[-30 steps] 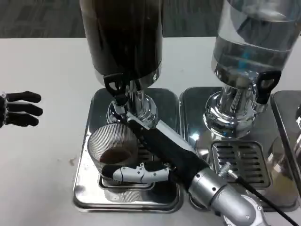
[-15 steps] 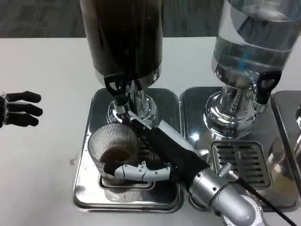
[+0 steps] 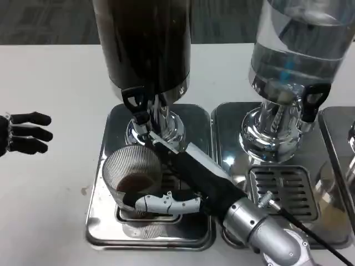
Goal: Grasp the cup under the faucet to collect the drink, then remove the cup.
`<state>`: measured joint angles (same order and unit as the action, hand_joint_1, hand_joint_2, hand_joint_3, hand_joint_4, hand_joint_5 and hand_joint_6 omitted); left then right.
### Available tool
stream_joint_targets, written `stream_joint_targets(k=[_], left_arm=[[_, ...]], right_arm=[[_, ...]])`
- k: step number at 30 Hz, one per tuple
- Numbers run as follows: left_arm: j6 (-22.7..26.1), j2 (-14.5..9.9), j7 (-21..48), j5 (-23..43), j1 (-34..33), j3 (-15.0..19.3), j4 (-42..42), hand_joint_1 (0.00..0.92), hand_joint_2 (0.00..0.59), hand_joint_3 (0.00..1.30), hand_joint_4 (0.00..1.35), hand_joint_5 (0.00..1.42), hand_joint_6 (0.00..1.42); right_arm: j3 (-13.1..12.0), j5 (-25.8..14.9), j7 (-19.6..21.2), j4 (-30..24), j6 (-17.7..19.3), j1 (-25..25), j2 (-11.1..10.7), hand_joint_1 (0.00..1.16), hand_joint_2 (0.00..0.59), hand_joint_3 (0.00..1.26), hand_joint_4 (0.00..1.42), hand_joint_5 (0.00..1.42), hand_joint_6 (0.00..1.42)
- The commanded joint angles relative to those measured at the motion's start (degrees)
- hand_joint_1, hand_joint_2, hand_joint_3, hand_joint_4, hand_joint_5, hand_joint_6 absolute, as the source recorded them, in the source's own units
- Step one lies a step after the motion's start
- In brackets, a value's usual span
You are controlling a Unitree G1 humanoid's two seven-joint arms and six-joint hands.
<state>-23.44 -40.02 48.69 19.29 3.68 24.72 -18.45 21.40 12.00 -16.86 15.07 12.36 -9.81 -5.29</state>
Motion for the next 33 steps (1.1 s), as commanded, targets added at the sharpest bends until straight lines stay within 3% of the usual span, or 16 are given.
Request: stream_joint_targets(k=[1,19,26,33], left_arm=[[-0.2,-1.7,0.7,-0.6,-0.4,-0.3,-0.2,0.0,0.092,0.35,0.39,0.42,0.37],[-0.1,-1.8,0.5,-0.3,0.3,0.0,0.2,0.0,0.1,0.35,0.4,0.43,0.38],[0.0,-2.3,0.7,-0.1,0.2,0.2,0.2,0.0,0.097,0.35,0.4,0.43,0.38],[-0.1,-2.6,0.5,0.1,0.0,0.1,0.1,0.0,0.099,0.35,0.4,0.43,0.38]], right_arm=[[1.4,1.8,0.1,0.3,-0.9,0.1,0.1,0.73,0.158,0.0,0.0,0.0,0.02],[2.3,5.2,2.8,0.2,-2.0,-0.4,0.7,0.79,0.155,0.0,0.0,0.0,0.11],[2.8,7.1,5.3,-0.9,-2.4,0.5,0.7,0.8,0.159,0.0,0.0,0.13,0.24],[3.2,9.7,8.2,-2.5,-2.7,1.6,0.6,0.82,0.153,0.06,0.14,0.27,0.37]])
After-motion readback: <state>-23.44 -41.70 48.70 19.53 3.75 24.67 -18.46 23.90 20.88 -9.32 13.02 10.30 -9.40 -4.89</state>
